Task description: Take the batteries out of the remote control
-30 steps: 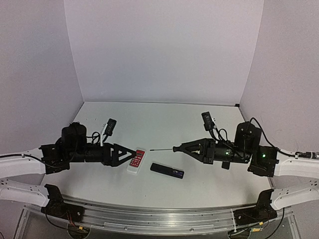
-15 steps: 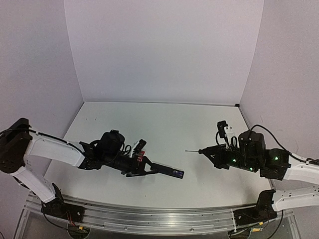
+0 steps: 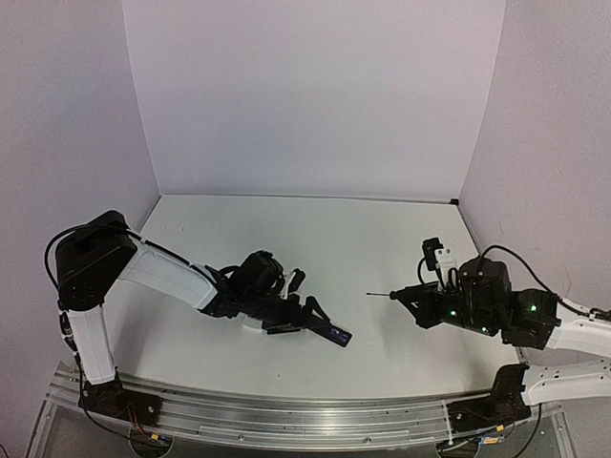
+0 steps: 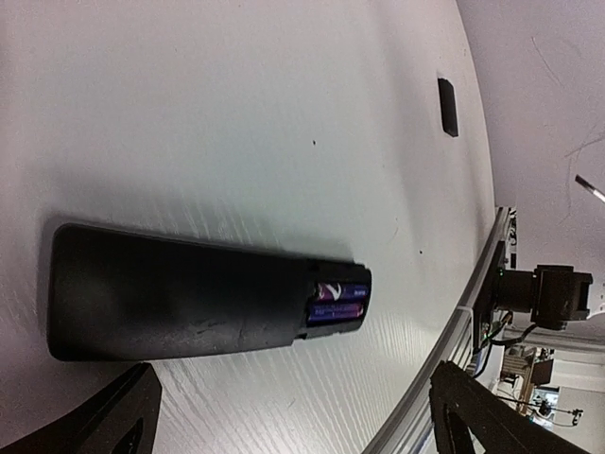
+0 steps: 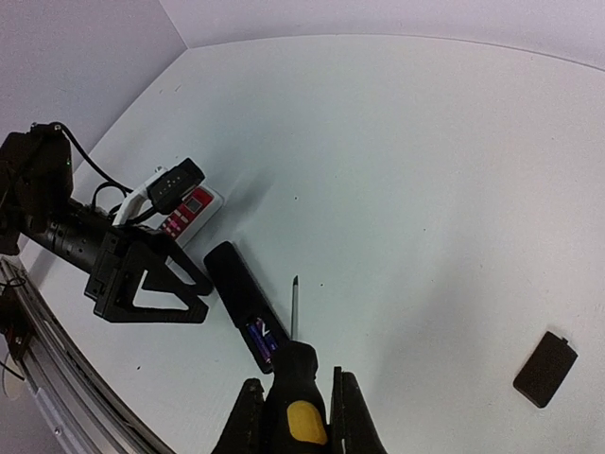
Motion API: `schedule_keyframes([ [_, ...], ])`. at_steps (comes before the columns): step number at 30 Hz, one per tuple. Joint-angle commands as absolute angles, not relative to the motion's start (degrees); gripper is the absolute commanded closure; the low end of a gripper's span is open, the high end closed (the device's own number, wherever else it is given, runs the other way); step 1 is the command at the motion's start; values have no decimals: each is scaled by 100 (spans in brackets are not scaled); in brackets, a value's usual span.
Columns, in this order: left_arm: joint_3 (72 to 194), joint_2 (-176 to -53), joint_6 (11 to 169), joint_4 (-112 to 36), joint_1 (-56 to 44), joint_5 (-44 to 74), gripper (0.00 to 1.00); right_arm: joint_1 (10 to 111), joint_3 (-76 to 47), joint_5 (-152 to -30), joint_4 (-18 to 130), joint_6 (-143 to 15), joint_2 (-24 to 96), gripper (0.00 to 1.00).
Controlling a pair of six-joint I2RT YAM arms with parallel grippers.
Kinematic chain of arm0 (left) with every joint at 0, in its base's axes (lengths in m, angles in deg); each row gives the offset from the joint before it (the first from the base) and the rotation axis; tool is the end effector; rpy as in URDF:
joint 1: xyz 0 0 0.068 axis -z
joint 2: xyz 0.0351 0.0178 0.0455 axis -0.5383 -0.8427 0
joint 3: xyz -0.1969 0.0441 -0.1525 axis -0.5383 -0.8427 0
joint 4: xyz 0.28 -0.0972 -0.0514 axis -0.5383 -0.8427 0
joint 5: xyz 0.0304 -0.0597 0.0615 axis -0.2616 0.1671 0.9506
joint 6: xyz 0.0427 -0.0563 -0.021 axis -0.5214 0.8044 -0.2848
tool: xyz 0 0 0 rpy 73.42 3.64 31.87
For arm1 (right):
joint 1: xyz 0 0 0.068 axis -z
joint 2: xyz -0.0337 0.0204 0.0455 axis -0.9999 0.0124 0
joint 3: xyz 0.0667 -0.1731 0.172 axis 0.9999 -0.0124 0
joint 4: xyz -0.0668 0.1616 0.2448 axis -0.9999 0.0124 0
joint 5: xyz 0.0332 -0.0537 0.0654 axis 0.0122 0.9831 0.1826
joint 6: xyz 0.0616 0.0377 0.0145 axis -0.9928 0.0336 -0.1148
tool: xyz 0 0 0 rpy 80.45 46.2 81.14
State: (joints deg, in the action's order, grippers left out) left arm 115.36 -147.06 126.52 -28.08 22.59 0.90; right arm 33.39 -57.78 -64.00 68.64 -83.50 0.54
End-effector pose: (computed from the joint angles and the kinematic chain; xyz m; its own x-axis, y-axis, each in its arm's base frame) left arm 0.2161 -0.3519 0.0623 -0.9374 0.1505 -0.3141 0.3390 0.6012 -0.7236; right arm 0.1628 0.2043 0.2200 -0.4967 0.0126 -0.8679 -0.4413 0.8574 0.2650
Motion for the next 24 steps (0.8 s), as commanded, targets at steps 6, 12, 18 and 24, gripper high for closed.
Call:
schedule_keyframes([
  [6, 12439, -15332, 12039, -3481, 1874, 377, 0, 3355, -5856, -6252, 6793, -8370, -41, 100],
  [12, 13106, -15811, 11639, -3597, 1877, -299, 0, 3355, -5934, -6222, 6811, -8497, -87, 100],
  [18, 13302, -16174, 11451, -3138, 1963, -1591, 0, 3353, -5997, -6172, 6852, -8572, -175, 100],
  [24, 13589, -16440, 11101, -3144, 2091, -2132, 0, 3353, -6061, -6171, 6891, -8559, -281, 100],
])
